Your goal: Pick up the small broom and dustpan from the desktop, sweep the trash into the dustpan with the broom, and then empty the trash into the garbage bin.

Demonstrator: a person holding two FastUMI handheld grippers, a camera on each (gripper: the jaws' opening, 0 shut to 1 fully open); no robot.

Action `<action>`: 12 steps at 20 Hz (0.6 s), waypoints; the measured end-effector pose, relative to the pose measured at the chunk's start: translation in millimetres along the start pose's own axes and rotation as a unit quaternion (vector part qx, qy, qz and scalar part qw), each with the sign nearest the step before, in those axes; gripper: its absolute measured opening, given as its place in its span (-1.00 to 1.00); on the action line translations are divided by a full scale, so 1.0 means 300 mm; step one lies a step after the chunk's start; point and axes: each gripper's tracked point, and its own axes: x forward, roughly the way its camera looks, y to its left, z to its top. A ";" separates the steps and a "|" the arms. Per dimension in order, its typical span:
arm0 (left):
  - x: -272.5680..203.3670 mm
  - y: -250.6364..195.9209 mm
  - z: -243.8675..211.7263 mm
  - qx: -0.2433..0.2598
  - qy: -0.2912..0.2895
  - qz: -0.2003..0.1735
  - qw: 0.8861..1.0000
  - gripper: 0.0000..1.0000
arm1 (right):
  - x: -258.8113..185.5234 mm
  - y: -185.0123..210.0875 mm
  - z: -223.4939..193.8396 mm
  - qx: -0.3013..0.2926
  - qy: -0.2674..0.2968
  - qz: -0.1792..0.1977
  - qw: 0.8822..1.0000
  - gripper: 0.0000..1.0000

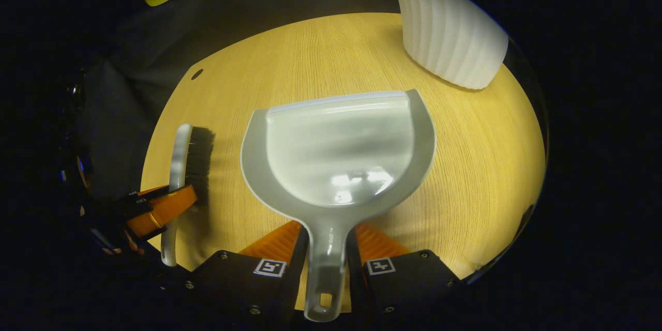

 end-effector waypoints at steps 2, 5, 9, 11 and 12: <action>-0.041 0.009 0.018 0.004 -0.013 -0.001 1.000 0.24 | -0.022 -0.009 0.002 -0.006 -0.005 0.000 1.000 0.44; -0.081 -0.010 0.034 0.004 -0.035 -0.004 0.999 0.48 | -0.093 -0.024 0.020 -0.011 -0.023 0.001 1.000 0.84; -0.137 -0.018 0.092 0.001 -0.087 0.011 0.996 1.00 | -0.204 -0.032 0.091 -0.006 -0.071 0.009 0.997 0.97; -0.191 -0.026 0.145 -0.003 -0.131 0.018 0.991 0.94 | -0.277 -0.043 0.164 -0.018 -0.118 0.005 0.993 0.98; -0.217 -0.033 0.184 -0.007 -0.159 0.019 0.987 0.97 | -0.316 -0.046 0.204 -0.027 -0.148 0.001 0.989 0.97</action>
